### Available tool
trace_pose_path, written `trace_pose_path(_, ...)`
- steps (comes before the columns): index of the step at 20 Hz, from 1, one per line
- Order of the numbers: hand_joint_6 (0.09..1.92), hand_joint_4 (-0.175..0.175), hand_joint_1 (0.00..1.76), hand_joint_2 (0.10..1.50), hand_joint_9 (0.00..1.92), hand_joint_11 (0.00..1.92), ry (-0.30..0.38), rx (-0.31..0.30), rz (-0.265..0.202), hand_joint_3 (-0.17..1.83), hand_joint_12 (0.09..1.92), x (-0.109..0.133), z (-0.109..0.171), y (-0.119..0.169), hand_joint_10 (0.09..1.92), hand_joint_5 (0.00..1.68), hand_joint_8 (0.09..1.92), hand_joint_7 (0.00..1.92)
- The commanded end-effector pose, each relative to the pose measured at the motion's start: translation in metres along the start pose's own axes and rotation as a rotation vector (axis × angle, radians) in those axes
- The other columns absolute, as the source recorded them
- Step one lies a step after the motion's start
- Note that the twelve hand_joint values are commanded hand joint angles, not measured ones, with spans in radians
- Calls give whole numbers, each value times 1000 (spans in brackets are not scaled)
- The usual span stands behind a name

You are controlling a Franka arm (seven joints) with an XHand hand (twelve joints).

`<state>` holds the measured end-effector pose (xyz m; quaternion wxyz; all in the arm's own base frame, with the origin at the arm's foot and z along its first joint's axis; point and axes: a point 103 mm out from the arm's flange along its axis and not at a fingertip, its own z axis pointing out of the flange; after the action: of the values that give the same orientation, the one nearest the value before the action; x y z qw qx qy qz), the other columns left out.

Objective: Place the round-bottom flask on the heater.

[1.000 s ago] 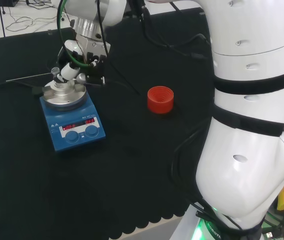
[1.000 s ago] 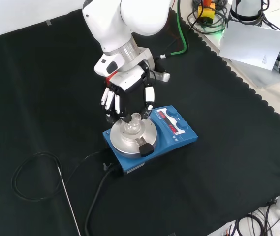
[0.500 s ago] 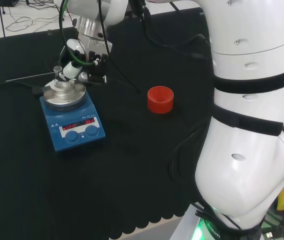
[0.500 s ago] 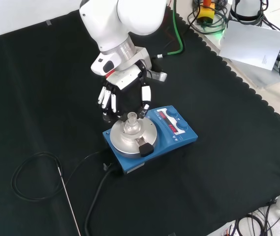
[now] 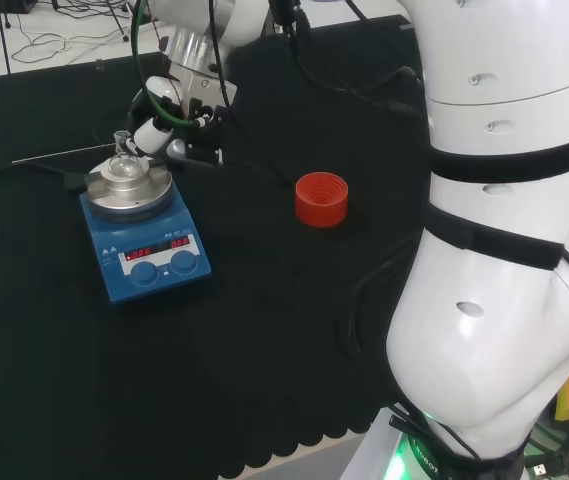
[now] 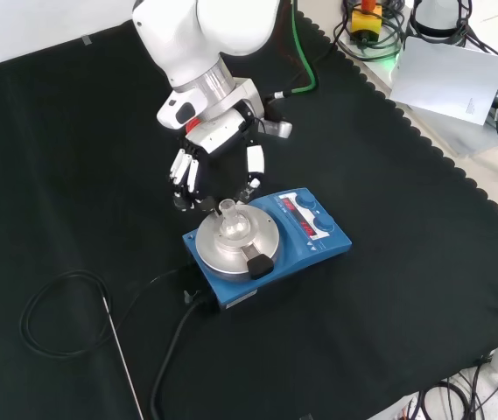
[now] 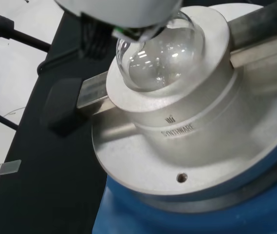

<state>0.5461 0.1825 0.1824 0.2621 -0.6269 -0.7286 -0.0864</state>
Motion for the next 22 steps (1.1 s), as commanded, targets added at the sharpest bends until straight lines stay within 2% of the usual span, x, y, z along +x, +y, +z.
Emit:
trace_pose_path(1,841,-76,995,565,617,405,2,11,-13,732,1341,2,-4,-8,634,631,719,352)
trace_pose_path(8,752,-63,946,544,584,358,-25,-9,-18,697,1359,5,-20,-28,651,498,718,317)
trace_pose_path(16,682,-57,928,554,562,331,-47,-48,-6,664,1373,6,-38,-62,665,477,719,303)
trace_pose_path(22,663,-56,922,559,557,327,-66,-53,-7,658,1373,5,-41,-83,667,477,718,301)
